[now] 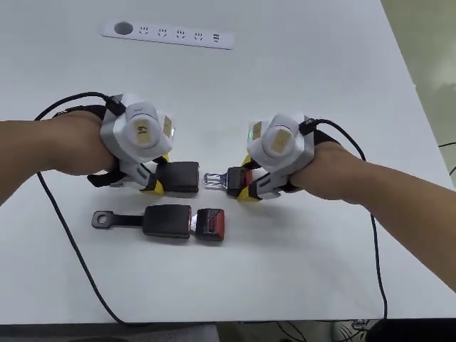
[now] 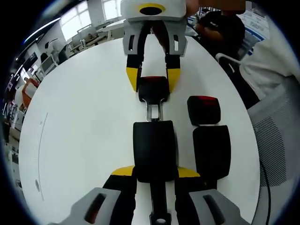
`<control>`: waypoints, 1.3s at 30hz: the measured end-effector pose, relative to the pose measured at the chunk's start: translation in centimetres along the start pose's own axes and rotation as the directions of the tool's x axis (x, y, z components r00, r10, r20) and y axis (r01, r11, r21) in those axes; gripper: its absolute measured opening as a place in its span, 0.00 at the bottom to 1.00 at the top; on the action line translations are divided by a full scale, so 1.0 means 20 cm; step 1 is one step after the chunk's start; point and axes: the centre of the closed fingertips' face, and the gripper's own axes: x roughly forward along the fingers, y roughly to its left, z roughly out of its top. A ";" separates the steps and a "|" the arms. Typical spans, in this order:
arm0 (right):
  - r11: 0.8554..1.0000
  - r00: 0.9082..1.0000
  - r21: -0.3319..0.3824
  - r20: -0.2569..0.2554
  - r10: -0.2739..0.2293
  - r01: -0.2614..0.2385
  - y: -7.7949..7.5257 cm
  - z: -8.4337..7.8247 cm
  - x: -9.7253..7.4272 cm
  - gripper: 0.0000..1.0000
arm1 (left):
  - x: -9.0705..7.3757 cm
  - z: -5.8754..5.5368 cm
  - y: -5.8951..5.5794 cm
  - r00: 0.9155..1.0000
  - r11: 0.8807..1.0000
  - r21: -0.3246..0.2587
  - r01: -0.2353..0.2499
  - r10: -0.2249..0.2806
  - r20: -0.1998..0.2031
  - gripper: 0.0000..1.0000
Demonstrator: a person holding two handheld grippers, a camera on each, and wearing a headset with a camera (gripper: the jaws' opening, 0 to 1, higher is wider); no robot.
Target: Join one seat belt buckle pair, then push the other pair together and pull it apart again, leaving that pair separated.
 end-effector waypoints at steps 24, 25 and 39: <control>1.000 0.999 -0.031 0.036 0.007 -0.006 0.01 0.09 0.03 0.31 | 0.00 0.02 -0.01 1.000 1.000 0.022 0.021 -0.021 -0.012 0.31; 1.000 0.999 -0.027 0.036 0.006 -0.005 0.01 0.10 0.03 0.31 | 0.00 0.01 -0.01 1.000 1.000 0.015 0.021 -0.021 -0.011 0.31; 0.999 0.999 -0.038 0.035 0.015 -0.013 -0.01 0.10 0.05 0.30 | 0.00 0.00 0.00 0.999 0.999 0.032 0.022 -0.021 -0.031 0.30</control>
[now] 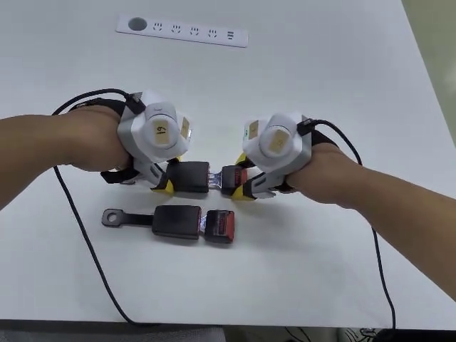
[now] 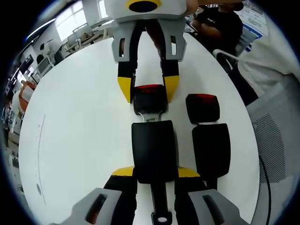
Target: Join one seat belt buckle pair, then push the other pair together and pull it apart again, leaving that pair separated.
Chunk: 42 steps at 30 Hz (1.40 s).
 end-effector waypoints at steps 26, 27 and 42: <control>1.000 1.000 0.015 0.007 -0.004 0.004 0.01 0.06 0.05 0.30 | 0.00 -0.02 0.00 1.000 1.000 -0.020 -0.004 0.003 -0.004 0.29; 1.000 1.000 0.014 0.006 -0.005 0.005 0.01 0.07 0.04 0.30 | 0.00 -0.02 0.00 1.000 1.000 -0.017 -0.003 0.003 -0.004 0.29; 1.000 1.000 0.018 -0.008 0.001 -0.001 0.02 0.07 0.04 0.31 | 0.00 -0.01 0.00 1.000 1.000 -0.029 -0.011 0.011 0.006 0.30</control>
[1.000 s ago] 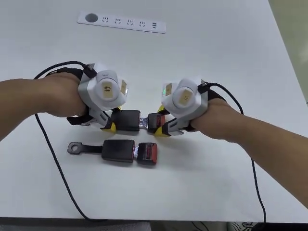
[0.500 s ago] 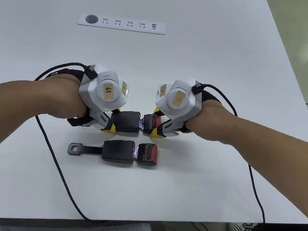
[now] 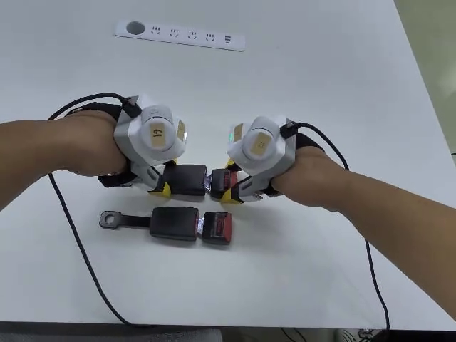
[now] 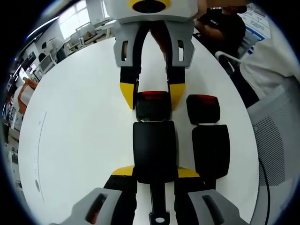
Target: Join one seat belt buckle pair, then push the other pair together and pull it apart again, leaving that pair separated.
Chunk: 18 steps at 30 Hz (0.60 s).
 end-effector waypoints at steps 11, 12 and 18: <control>1.000 1.000 0.019 0.005 -0.002 0.001 0.00 -0.01 -0.01 0.32 | 0.00 0.00 0.00 1.000 1.000 0.004 0.001 -0.001 -0.011 0.30; 1.000 1.000 0.020 0.006 -0.004 0.003 0.00 -0.01 -0.01 0.32 | 0.00 0.00 0.00 1.000 1.000 0.000 -0.003 0.003 -0.016 0.30; 1.000 1.000 0.017 0.004 -0.012 0.012 0.00 -0.03 -0.02 0.32 | 0.00 -0.01 0.00 1.000 1.000 -0.004 -0.004 0.004 -0.016 0.30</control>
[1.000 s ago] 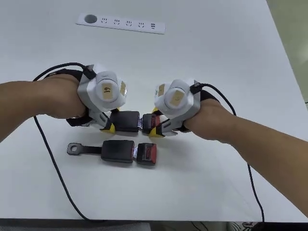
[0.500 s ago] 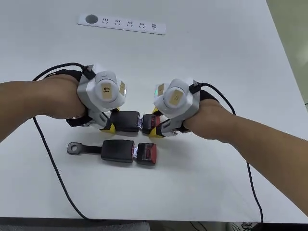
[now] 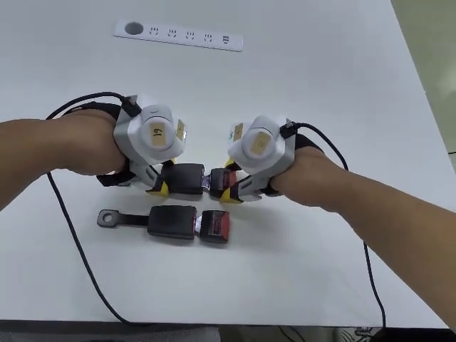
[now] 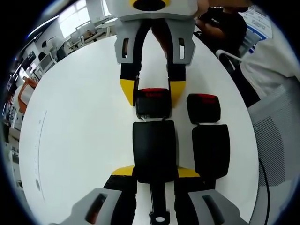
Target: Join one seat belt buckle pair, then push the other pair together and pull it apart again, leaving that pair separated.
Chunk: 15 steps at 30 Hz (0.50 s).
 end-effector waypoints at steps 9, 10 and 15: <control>1.000 1.000 -0.011 0.013 -0.004 0.004 -0.01 -0.05 -0.02 0.32 | 0.00 0.00 0.00 1.000 1.000 -0.001 0.004 -0.004 -0.001 0.30; 1.000 1.000 -0.006 0.020 -0.006 0.006 -0.01 -0.06 -0.01 0.32 | 0.00 0.00 0.00 1.000 1.000 -0.006 0.004 -0.004 -0.001 0.30; 1.000 0.999 0.000 0.029 -0.016 0.016 -0.01 -0.09 -0.04 0.33 | 0.00 0.00 0.00 1.000 1.000 -0.005 0.000 0.000 -0.004 0.31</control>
